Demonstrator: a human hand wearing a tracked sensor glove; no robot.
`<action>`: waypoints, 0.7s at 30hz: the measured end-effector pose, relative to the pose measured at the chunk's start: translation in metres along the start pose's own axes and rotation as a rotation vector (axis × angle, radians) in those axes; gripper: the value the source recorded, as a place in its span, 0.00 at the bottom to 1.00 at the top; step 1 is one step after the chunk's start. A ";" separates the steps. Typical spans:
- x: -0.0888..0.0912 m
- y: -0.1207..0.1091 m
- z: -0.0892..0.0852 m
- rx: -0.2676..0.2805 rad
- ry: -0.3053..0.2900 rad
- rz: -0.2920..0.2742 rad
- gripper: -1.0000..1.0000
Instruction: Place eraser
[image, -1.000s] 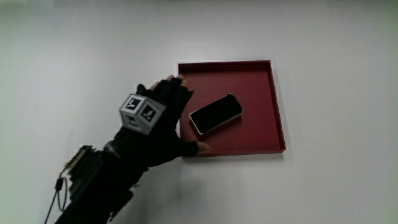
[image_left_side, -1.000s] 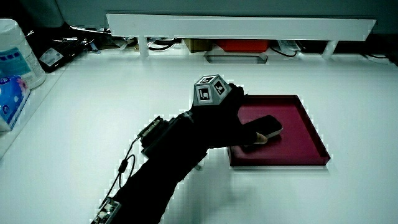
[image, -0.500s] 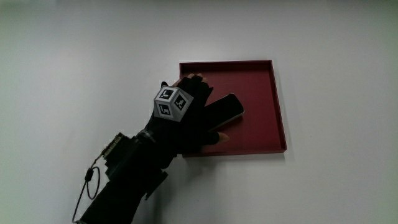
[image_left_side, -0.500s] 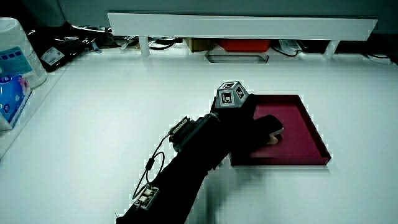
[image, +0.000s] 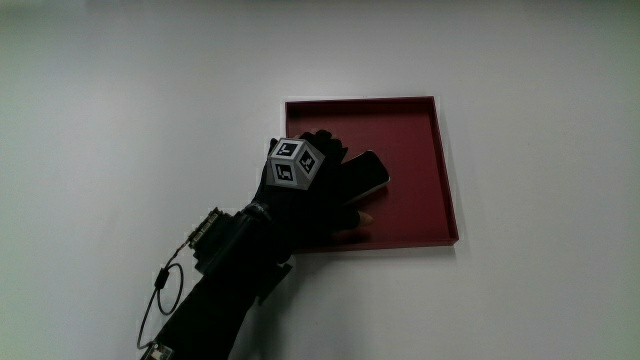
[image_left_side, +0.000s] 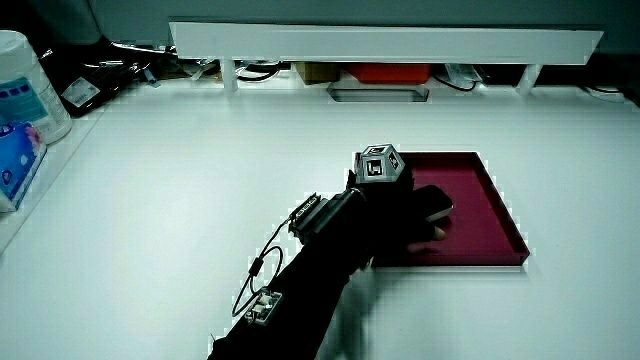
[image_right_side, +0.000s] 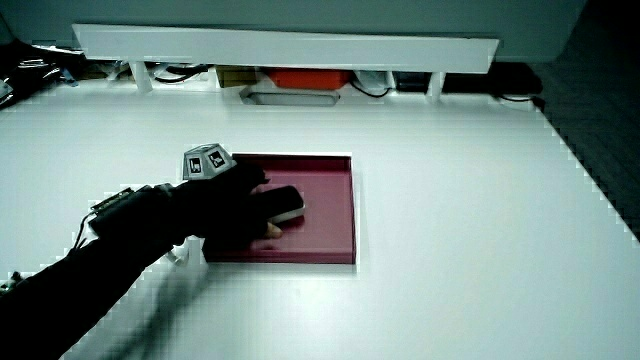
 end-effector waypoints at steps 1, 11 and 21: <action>-0.002 0.002 -0.003 -0.001 -0.004 -0.003 0.50; -0.005 0.003 -0.006 0.008 -0.004 -0.001 0.36; -0.002 -0.002 -0.003 0.065 -0.019 -0.022 0.21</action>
